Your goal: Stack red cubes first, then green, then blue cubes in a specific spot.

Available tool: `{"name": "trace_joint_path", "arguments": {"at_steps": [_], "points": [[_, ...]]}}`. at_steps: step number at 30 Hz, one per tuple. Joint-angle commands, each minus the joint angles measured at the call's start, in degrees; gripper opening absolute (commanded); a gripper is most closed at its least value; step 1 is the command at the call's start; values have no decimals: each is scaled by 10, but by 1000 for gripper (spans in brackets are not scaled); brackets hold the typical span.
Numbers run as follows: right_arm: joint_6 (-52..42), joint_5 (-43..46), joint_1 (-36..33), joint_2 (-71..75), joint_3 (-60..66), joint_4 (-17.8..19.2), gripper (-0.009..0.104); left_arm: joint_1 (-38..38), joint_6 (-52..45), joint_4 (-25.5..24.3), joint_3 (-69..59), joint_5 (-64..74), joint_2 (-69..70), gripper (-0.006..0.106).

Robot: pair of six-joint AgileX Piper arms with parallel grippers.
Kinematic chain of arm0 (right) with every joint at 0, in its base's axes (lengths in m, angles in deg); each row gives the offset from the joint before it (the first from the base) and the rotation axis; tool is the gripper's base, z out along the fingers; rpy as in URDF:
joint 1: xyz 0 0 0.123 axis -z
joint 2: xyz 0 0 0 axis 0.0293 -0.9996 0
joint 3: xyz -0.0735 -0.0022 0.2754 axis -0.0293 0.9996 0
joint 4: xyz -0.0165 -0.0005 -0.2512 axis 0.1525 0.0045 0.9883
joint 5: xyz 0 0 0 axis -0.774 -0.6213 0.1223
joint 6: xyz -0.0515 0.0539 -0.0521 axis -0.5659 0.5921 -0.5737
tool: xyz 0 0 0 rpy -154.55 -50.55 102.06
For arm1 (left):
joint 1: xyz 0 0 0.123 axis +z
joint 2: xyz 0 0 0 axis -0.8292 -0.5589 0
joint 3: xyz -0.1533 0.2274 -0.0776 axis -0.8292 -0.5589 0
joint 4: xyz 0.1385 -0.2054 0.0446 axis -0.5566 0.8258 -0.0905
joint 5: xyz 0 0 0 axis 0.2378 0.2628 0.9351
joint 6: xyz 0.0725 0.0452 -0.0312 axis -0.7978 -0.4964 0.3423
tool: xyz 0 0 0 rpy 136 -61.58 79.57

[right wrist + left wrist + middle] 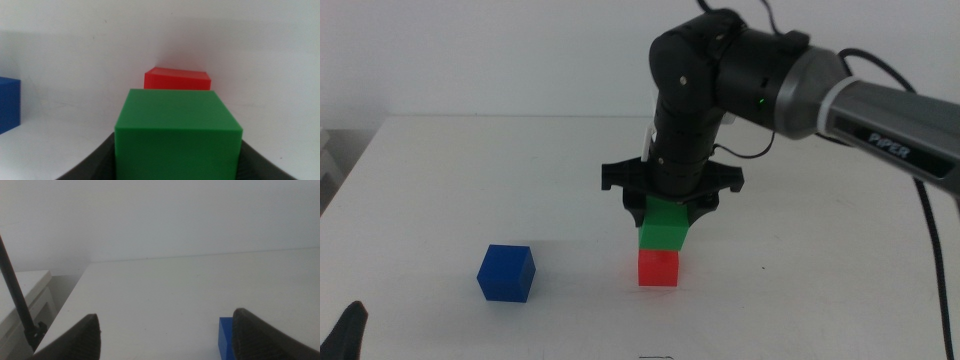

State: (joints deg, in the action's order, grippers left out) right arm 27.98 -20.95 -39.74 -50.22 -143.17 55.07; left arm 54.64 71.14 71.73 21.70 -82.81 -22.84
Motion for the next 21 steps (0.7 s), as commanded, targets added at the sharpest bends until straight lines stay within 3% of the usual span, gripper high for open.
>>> {"name": "trace_joint_path", "arguments": {"at_steps": [1,21], "points": [[4,-42,-2,26,-21,1,-1,1,7,6,2,-44,11,87],[28,-38,-6,5,-21,41,-1,1,7,6,2,-44,11,87]]}}
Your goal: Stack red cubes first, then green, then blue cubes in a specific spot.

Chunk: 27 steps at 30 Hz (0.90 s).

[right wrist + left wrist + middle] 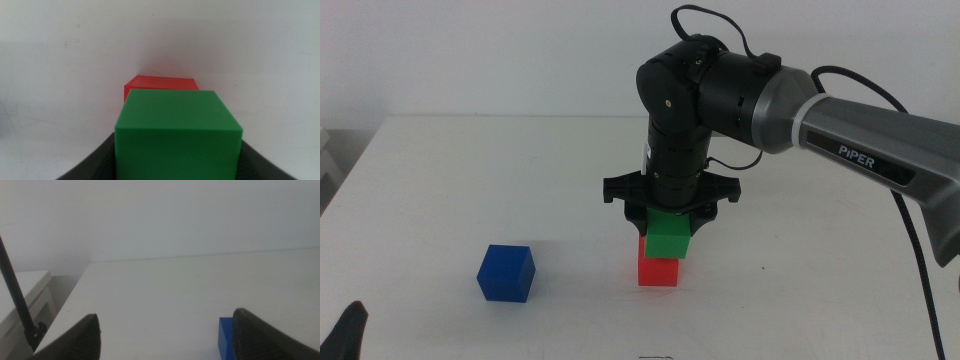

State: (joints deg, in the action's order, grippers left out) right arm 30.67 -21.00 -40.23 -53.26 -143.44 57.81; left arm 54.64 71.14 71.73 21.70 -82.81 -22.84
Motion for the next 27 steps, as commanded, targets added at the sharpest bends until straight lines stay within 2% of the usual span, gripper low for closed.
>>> {"name": "trace_joint_path", "arguments": {"at_steps": [1,13,22,23,24,27], "points": [[1,-38,-1,36,-18,13,-1,1,7,6,2,-44,11,87],[0,-13,-8,35,-18,24,-1,1,7,6,2,-44,11,87],[0,-5,-8,18,-18,17,-1,1,7,6,2,-44,11,87],[0,11,-7,17,-18,16,2,1,7,6,2,-44,11,87],[0,18,-7,17,-18,15,12,1,7,6,2,-44,11,87],[0,22,-7,17,-18,9,22,1,7,6,2,-44,11,87]]}}
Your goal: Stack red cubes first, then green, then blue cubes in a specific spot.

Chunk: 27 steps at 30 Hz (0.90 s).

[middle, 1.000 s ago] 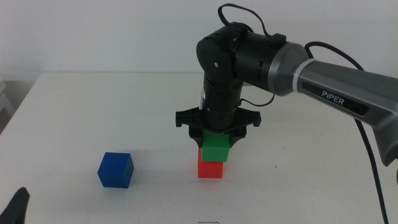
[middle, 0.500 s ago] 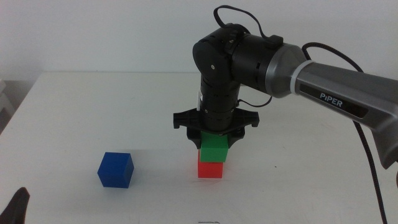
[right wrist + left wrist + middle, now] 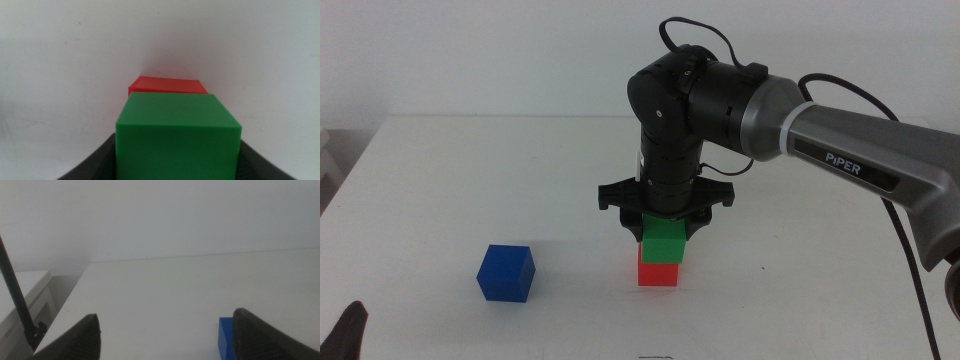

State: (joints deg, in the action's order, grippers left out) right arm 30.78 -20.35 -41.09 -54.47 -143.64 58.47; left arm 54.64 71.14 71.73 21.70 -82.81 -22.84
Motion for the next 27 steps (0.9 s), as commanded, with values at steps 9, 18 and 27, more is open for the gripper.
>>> {"name": "trace_joint_path", "arguments": {"at_steps": [9,18,27], "points": [[-27,17,2,30,-16,-5,74,1,7,6,2,-44,11,87],[-43,-20,10,78,-16,-1,81,1,7,6,2,-44,11,87],[-116,-24,25,257,57,42,81,1,7,6,2,-44,11,87]]}}
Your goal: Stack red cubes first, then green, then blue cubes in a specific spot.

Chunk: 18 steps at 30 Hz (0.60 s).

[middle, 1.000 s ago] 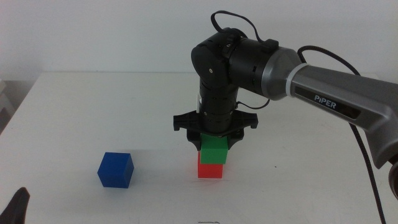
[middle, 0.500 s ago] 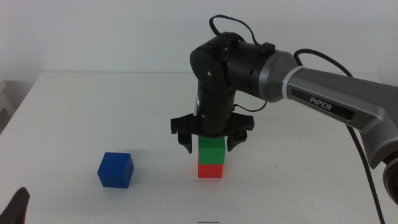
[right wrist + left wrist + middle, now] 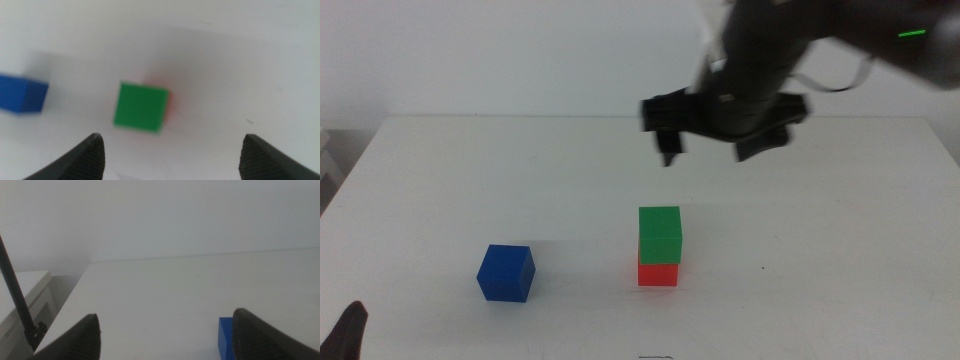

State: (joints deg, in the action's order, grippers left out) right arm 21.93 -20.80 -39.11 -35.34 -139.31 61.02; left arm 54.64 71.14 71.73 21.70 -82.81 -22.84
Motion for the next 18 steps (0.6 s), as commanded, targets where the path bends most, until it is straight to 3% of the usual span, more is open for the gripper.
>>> {"name": "trace_joint_path", "arguments": {"at_steps": [1,12,18], "points": [[-46,-7,7,97,38,15,81,1,7,6,2,-44,11,87],[-231,205,61,469,379,-39,81,1,7,6,2,-44,11,87],[-372,239,68,562,462,-83,81,1,7,6,2,-44,11,87]]}}
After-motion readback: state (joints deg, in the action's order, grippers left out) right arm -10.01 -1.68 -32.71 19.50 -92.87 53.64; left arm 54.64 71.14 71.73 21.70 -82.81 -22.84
